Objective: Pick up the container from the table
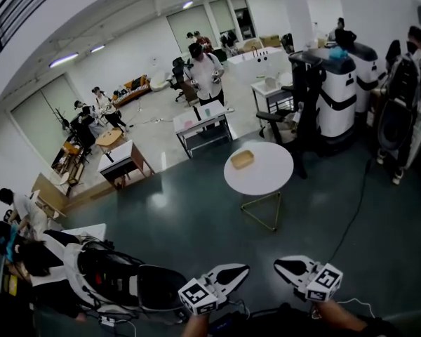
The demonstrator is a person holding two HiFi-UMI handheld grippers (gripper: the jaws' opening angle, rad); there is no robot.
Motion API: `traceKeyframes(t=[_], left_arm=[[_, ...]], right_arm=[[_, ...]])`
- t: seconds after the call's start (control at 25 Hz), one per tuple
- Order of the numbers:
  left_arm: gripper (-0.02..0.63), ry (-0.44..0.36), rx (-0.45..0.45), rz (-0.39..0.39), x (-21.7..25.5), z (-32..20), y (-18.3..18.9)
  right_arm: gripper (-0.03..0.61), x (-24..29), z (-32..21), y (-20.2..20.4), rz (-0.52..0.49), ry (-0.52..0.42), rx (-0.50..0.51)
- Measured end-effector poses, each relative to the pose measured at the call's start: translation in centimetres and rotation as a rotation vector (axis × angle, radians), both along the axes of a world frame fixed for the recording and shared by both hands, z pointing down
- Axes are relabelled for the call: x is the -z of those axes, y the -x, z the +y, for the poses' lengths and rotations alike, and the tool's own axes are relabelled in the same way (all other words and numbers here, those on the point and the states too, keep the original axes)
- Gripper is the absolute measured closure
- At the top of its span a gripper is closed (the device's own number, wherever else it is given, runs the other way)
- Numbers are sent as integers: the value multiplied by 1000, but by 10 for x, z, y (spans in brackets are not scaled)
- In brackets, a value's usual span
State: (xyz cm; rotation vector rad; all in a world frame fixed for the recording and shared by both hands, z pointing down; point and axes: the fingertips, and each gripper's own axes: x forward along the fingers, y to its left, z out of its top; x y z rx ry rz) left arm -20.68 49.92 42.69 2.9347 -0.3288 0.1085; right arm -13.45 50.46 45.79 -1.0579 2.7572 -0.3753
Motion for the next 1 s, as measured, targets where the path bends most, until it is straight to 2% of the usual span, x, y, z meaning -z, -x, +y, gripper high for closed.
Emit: traceKeyframes(t=[0.44,0.68,1.0], left_arm=[[611,35,74,25,-7,-38,-38],[611,19,62,-7,-17,-62,-58],[611,46,21,8,-27,-109,-89]], right_arm=[[534,-23,-28,-56,-16,76,26],[534,-22,-47,-72,-31,71,22],[534,-31,-86,-103,-25,97,-24]])
